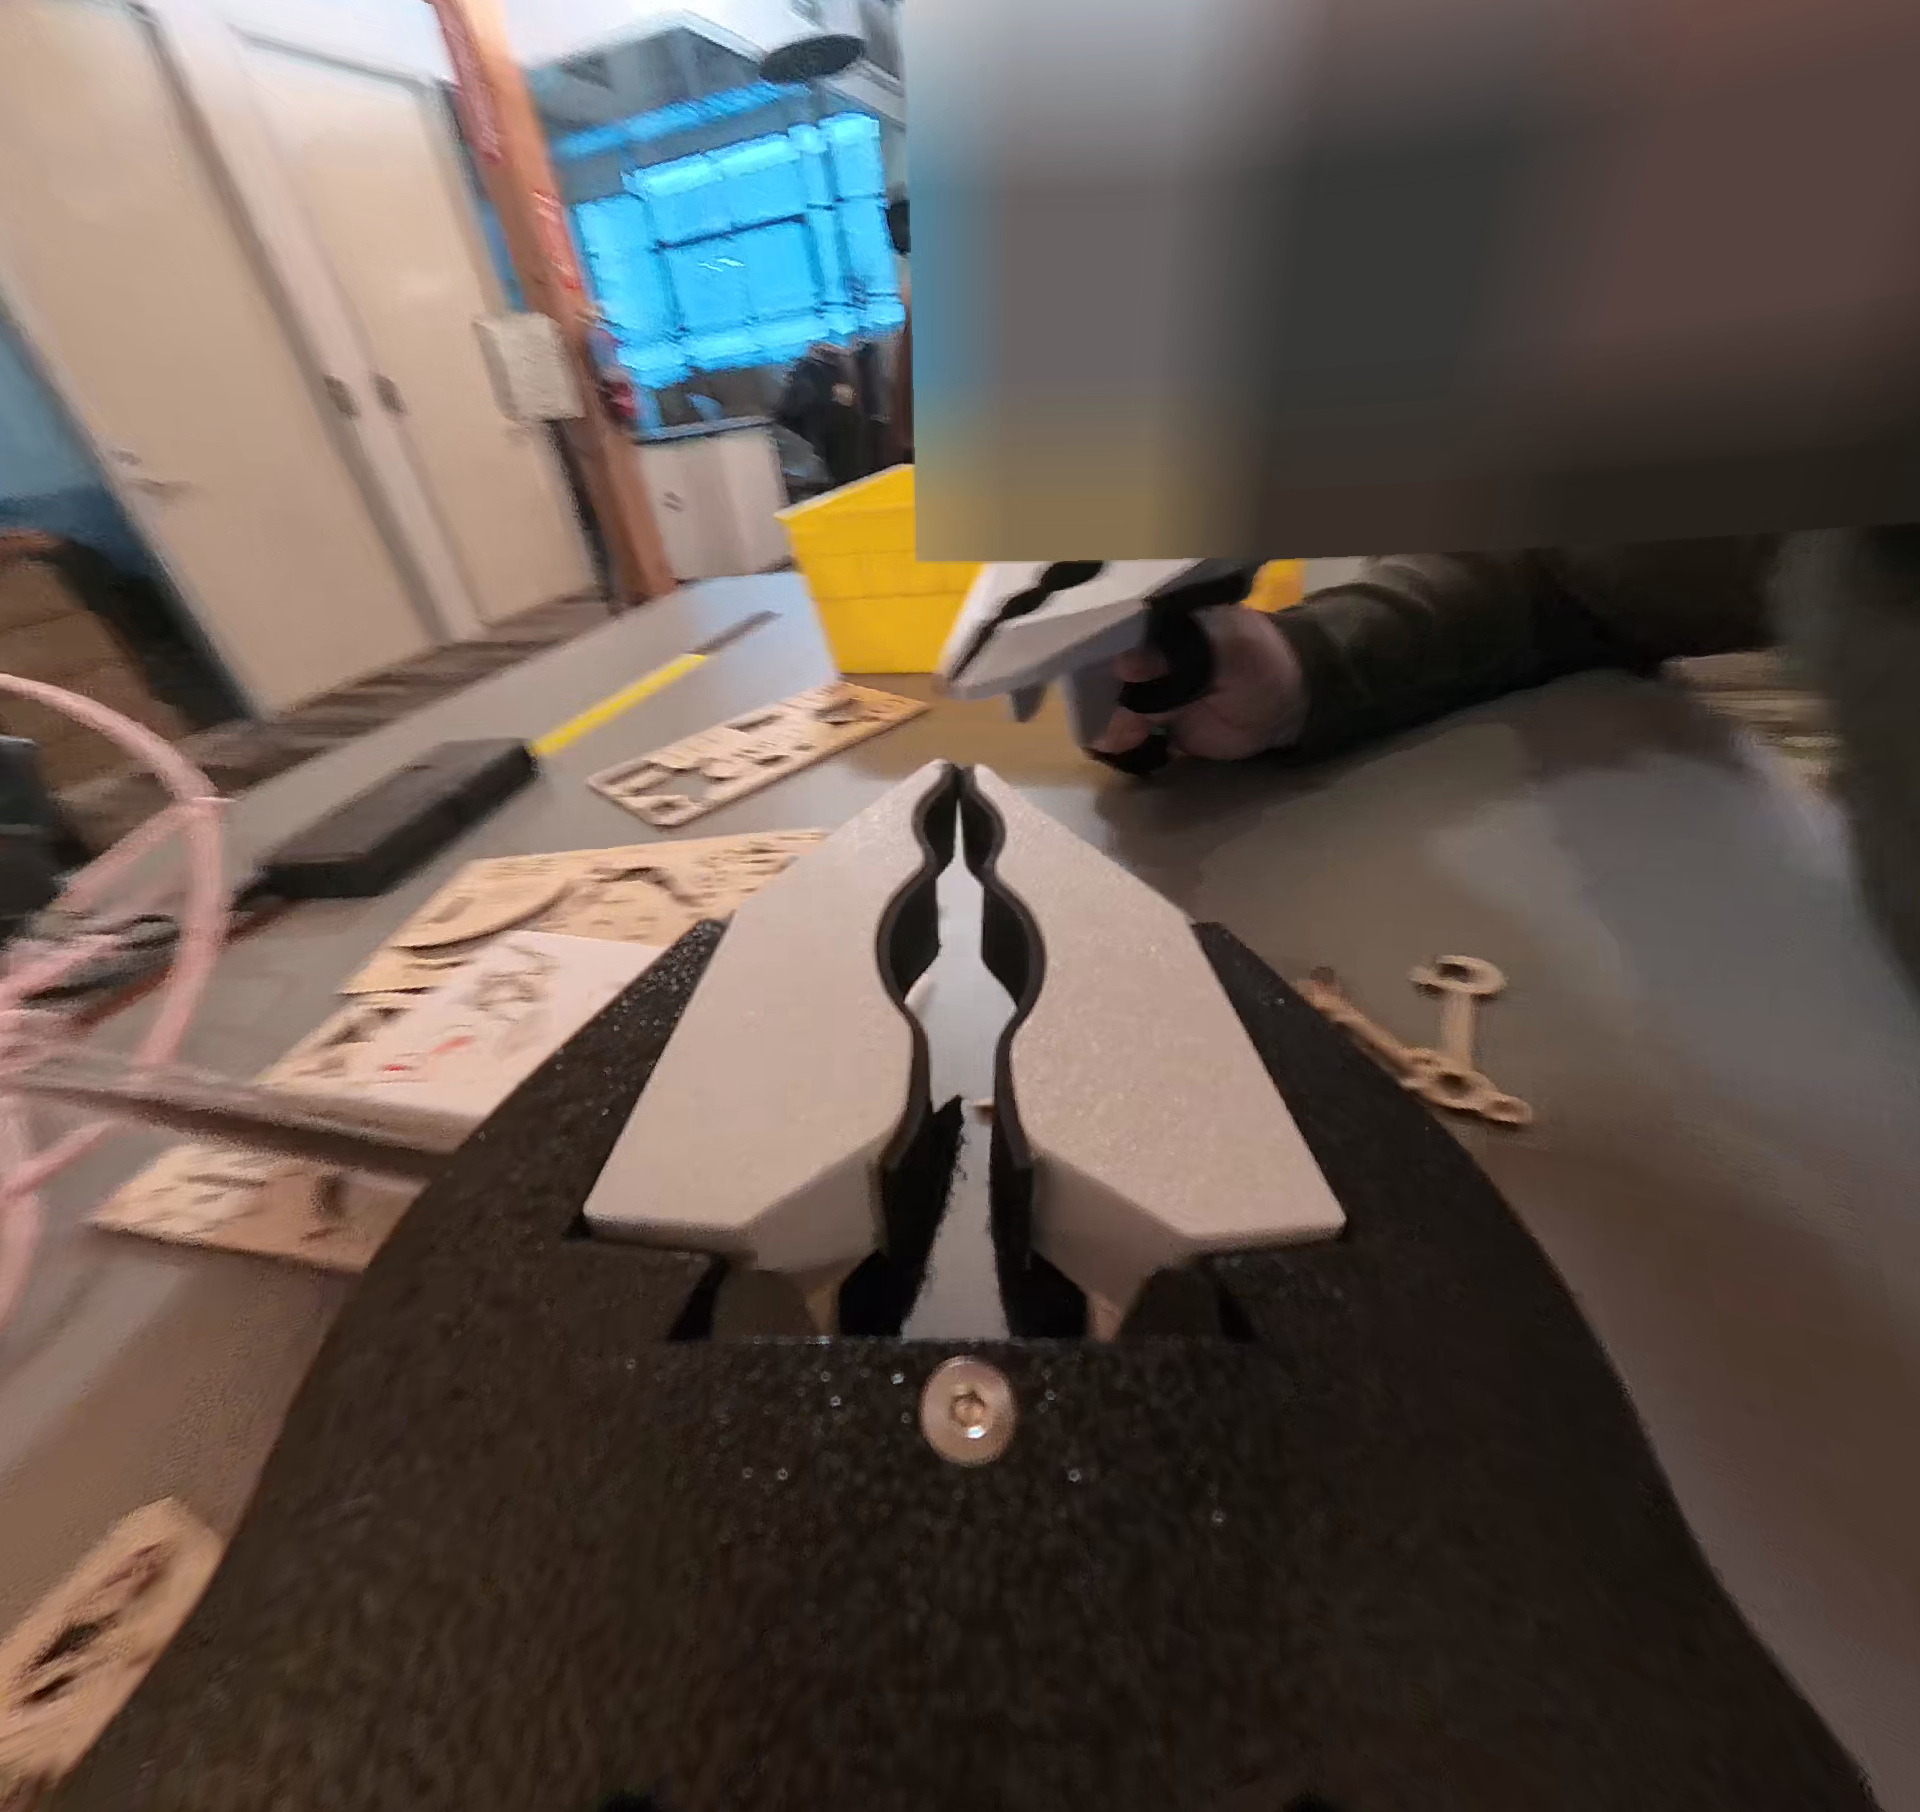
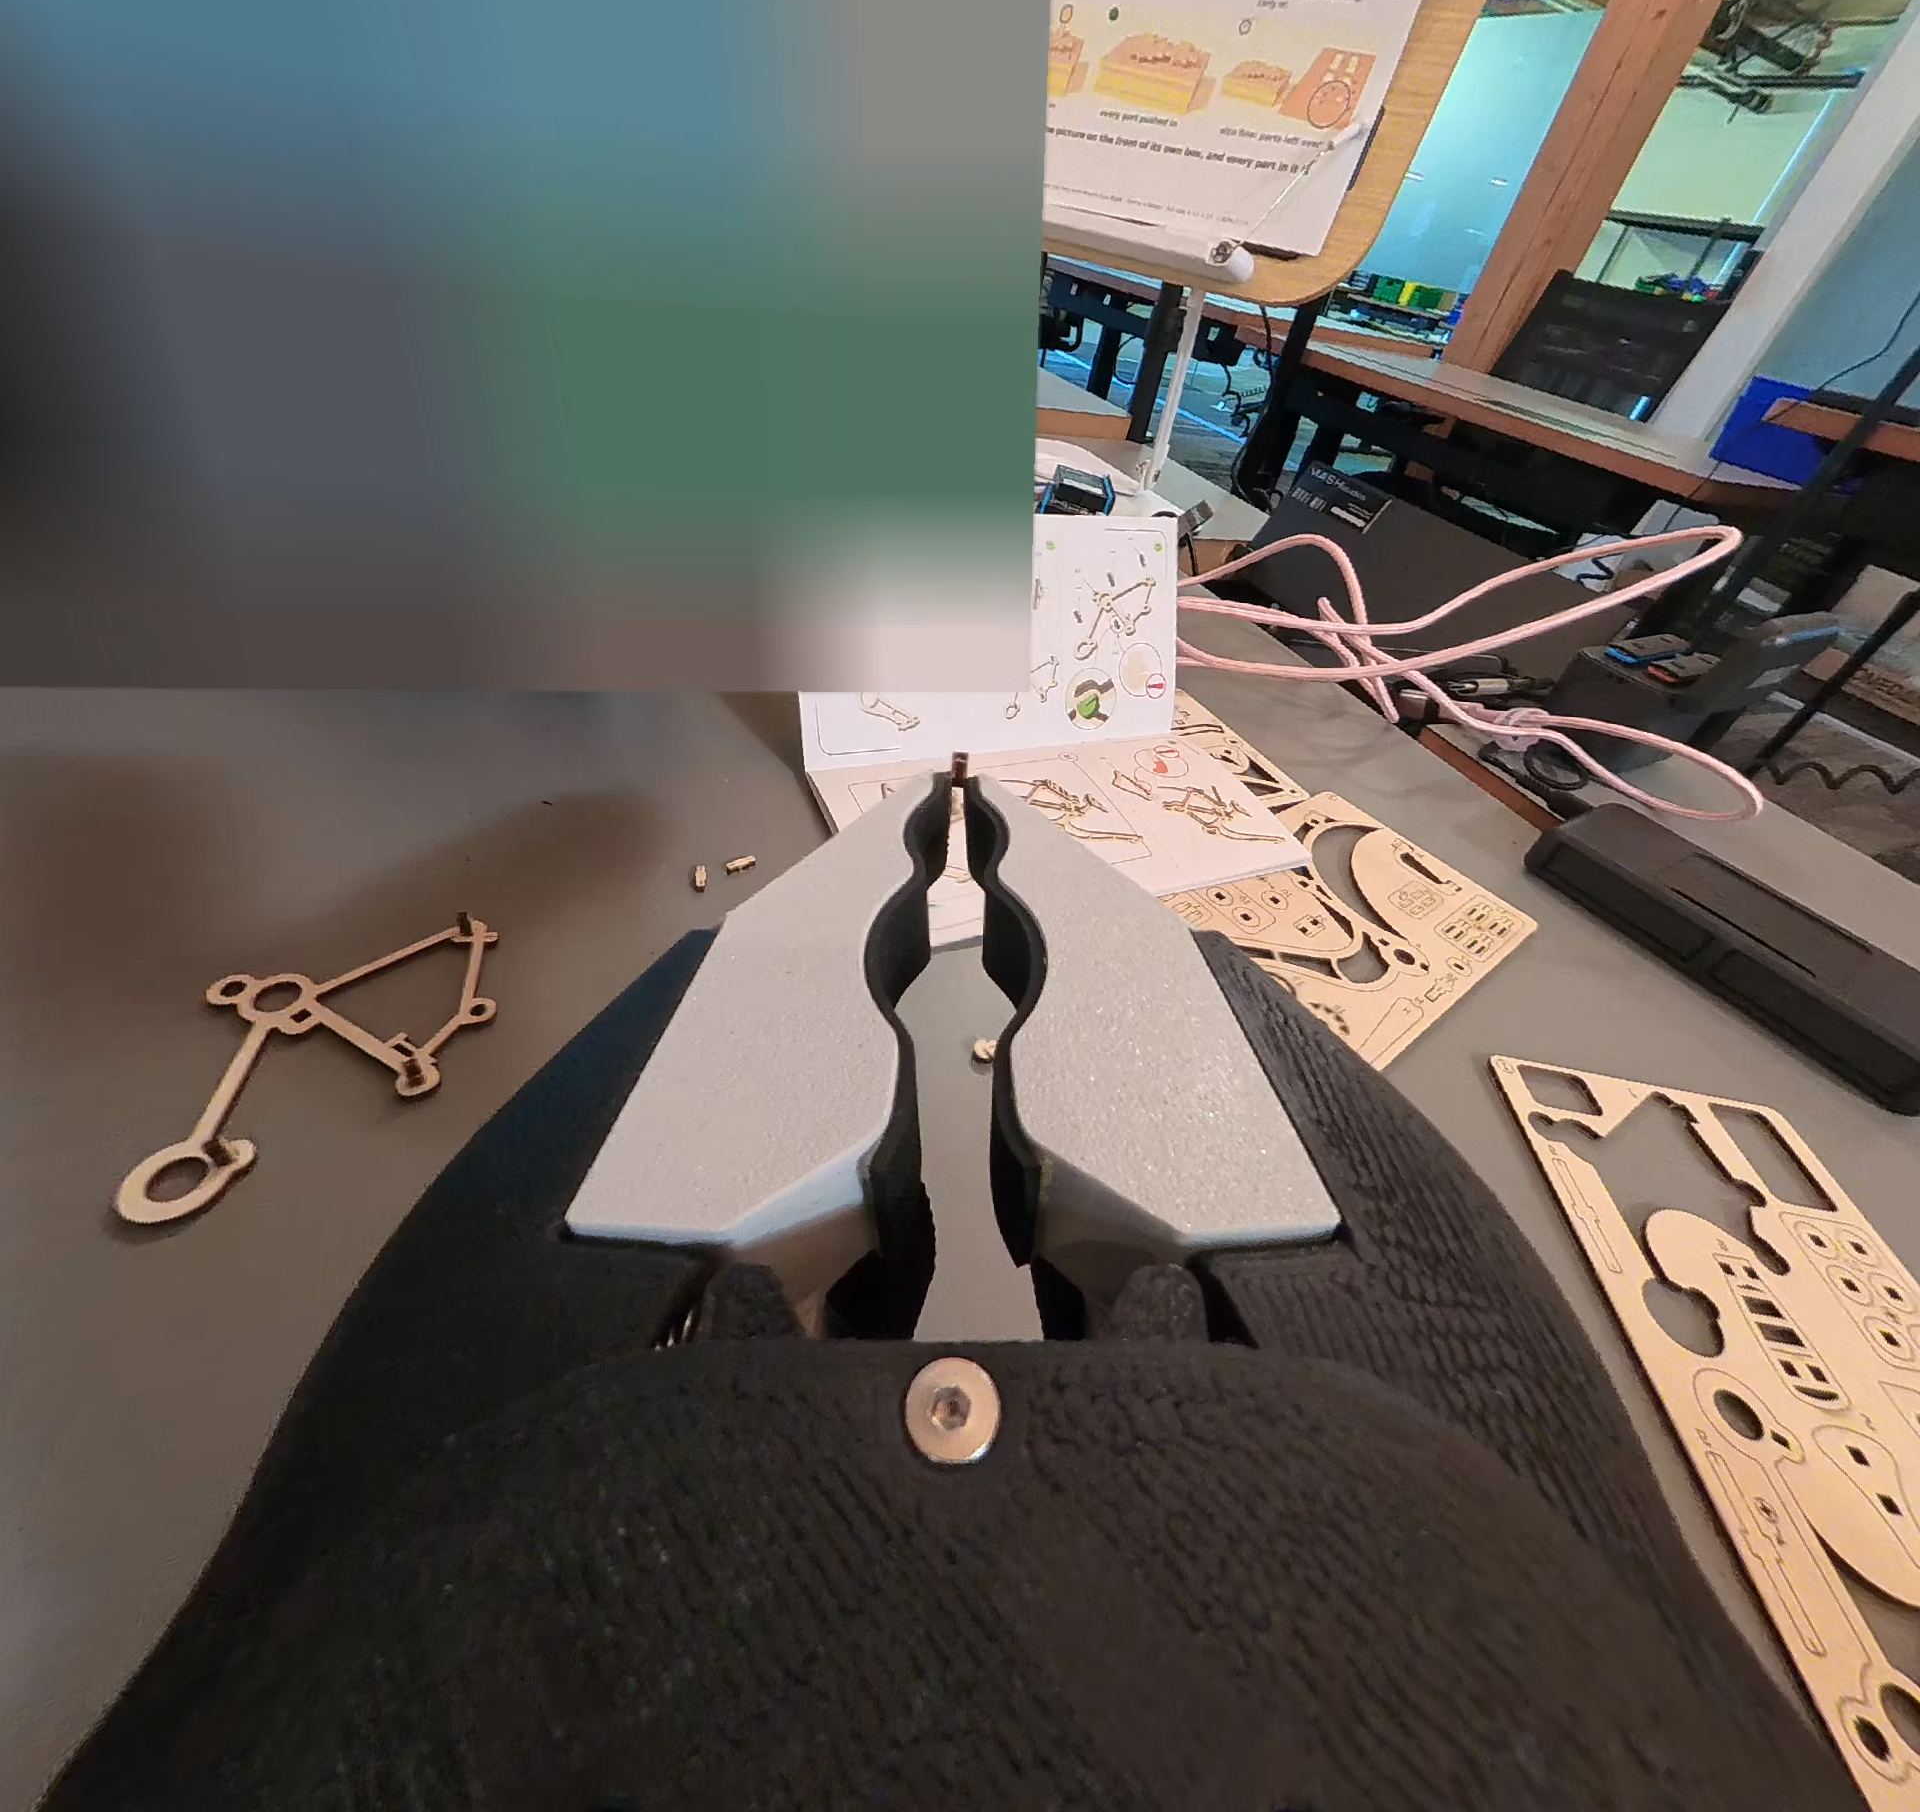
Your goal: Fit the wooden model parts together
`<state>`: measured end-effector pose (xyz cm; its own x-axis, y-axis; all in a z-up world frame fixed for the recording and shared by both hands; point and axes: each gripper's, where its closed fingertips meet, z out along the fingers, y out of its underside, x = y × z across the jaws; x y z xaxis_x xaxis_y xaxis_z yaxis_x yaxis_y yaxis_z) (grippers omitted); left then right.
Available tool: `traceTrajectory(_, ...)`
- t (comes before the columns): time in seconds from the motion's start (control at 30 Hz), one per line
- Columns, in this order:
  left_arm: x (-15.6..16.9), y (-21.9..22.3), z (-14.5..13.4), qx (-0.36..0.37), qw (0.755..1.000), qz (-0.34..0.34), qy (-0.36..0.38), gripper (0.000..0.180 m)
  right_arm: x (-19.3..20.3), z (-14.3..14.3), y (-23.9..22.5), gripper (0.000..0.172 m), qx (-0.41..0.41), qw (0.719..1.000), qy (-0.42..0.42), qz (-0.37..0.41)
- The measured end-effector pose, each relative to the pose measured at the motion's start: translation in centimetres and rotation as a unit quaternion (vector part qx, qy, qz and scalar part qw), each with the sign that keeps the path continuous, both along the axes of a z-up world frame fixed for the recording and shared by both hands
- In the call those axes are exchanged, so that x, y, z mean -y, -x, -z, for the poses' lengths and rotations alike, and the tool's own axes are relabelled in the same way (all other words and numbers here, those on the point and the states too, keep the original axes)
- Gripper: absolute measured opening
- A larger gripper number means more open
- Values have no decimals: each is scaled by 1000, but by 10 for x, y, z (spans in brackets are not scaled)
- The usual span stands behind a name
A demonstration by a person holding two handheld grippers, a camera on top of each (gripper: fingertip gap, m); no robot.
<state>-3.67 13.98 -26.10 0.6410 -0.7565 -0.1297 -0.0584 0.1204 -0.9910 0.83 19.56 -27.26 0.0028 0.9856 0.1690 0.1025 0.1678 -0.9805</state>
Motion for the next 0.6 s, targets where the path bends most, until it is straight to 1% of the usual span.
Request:
traceTrajectory(0.07, 9, -6, -1, 10, 999, 43, 22, 0, -1, 0, 1, 0, 1, 1000, -5, 7)
traceTrajectory(0.13, 19, -15, 2, 4, 996, 78, 36, 0, -4, 2, 2, 0, 8, 1000, -17, 18)
traceTrajectory(0.2, 28, -23, 9, -19, 993, 104, 51, 0, -3, 5, -1, 0, 17, 999, -32, 26)
traceTrajectory(0.27, 36, -29, 23, -64, 988, 123, 71, 0, 2, 7, -2, 0, 26, 998, -51, 29)
traceTrajectory(0.3, 39, -32, 29, -86, 985, 127, 77, 0, 7, 8, -2, 0, 36, 997, -62, 23)
traceTrajectory(0.4, 40, -35, 47, -146, 978, 115, 97, 11, 20, 20, -2, 0, 88, 992, -94, 4)
traceTrajectory(0.5, 42, -38, 63, -191, 966, 114, 130, 26, 35, 29, -4, 0, 116, 990, -82, -12)
traceTrajectory(0.6, 49, -41, 73, -218, 954, 132, 156, 32, 42, 31, -9, 0, 122, 991, -62, -7)
